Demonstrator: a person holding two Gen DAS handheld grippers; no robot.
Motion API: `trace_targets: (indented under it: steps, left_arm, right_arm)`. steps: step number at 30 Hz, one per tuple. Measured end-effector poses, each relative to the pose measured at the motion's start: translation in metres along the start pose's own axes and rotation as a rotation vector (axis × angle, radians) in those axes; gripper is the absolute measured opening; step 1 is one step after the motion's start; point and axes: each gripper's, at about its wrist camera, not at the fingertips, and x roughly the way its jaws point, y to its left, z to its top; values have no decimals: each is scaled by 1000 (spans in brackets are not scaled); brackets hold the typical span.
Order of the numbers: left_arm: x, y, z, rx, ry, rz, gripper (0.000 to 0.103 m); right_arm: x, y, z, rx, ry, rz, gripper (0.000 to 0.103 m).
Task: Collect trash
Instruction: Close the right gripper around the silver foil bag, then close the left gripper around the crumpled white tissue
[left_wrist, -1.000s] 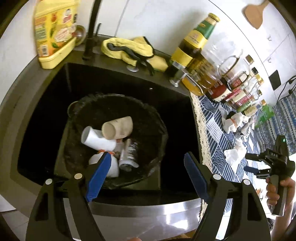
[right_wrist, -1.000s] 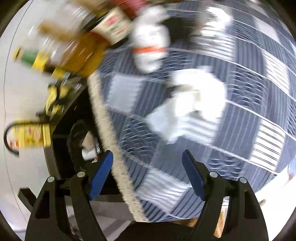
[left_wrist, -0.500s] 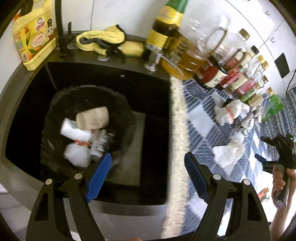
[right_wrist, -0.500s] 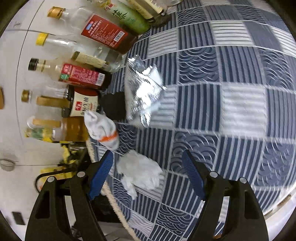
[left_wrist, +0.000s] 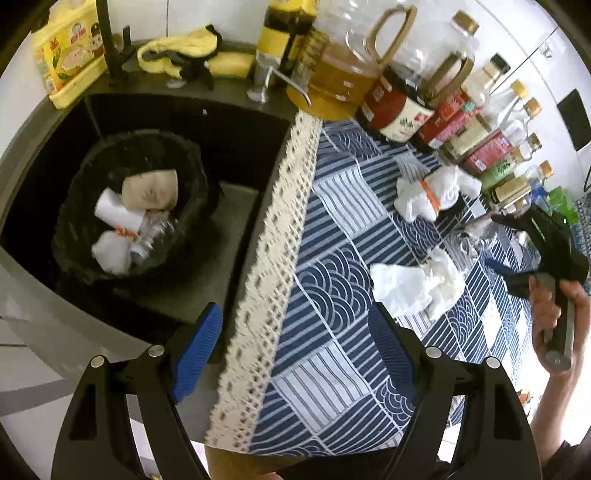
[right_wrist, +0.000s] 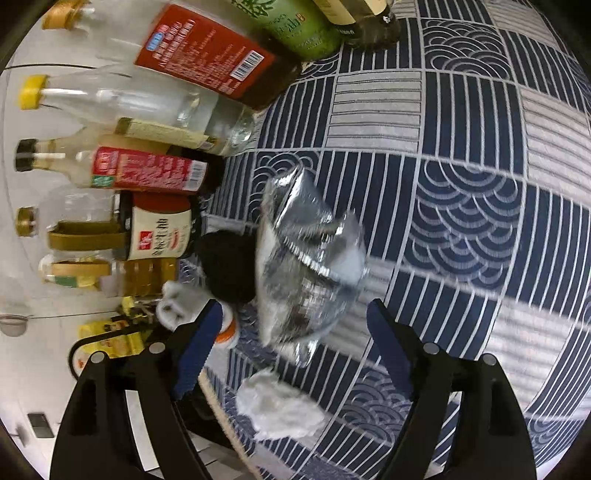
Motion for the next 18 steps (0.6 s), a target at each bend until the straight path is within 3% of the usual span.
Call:
trace_targets:
  steps: [3, 4, 5, 7, 18]
  left_arm:
    - [10, -9, -6, -8, 15, -15, 79]
    - [11, -11, -6, -5, 18, -17, 79]
    - [14, -14, -7, 2, 25, -18, 79]
    - [18, -22, -6, 38, 38, -9, 79]
    - [33, -88, 7, 272, 86, -29, 79]
  right_arm:
    - [14, -3, 8, 12, 49, -16, 79]
    - [18, -4, 9, 14, 73, -16, 76]
    - [21, -4, 9, 16, 90, -13, 67]
    - [26, -5, 10, 16, 115, -3, 63]
    - [-2, -26, -1, -6, 85, 96, 57]
